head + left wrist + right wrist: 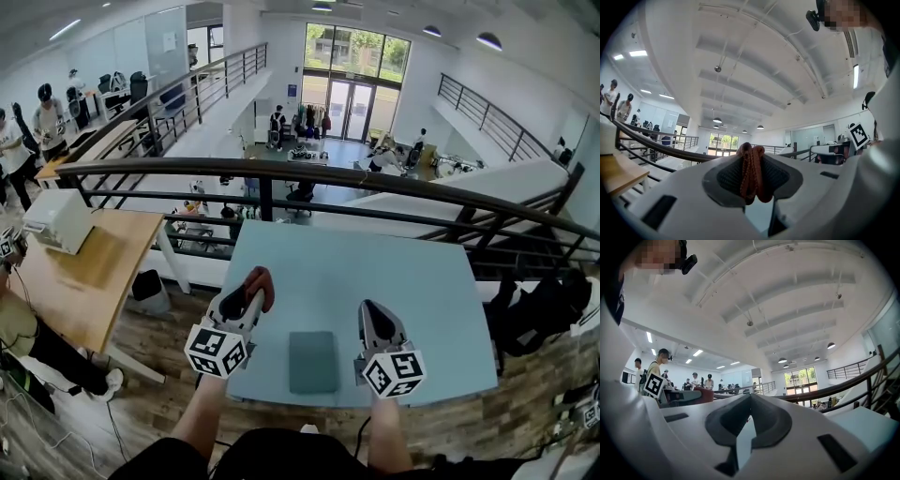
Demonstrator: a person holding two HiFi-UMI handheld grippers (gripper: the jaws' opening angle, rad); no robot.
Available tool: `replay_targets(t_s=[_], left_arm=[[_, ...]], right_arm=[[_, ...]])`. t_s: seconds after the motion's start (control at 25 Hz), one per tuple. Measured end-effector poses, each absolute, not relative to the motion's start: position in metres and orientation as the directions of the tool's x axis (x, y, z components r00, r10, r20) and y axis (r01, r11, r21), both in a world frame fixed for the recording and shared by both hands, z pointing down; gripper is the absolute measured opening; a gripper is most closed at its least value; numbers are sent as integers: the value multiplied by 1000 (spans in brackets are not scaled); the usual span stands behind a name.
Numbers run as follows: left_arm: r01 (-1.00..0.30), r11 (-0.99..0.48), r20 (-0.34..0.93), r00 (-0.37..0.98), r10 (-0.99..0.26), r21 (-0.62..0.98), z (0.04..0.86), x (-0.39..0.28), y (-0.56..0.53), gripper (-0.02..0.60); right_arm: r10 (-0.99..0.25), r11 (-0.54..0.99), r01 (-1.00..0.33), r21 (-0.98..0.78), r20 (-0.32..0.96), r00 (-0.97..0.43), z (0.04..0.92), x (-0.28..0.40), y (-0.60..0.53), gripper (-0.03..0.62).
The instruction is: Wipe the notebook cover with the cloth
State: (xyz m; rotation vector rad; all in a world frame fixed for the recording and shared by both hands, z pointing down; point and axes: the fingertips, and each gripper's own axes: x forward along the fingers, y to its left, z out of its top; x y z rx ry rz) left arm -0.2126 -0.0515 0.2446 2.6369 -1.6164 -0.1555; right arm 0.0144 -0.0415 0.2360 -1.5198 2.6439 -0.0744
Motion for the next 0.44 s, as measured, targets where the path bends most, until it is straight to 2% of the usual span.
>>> replay_targets(t_s=[0.44], left_arm=[[-881, -466, -64, 462, -885, 84, 243, -217, -54, 100]], right_arm=[[-858, 513, -854, -84, -44, -512, 239, 4, -42, 6]])
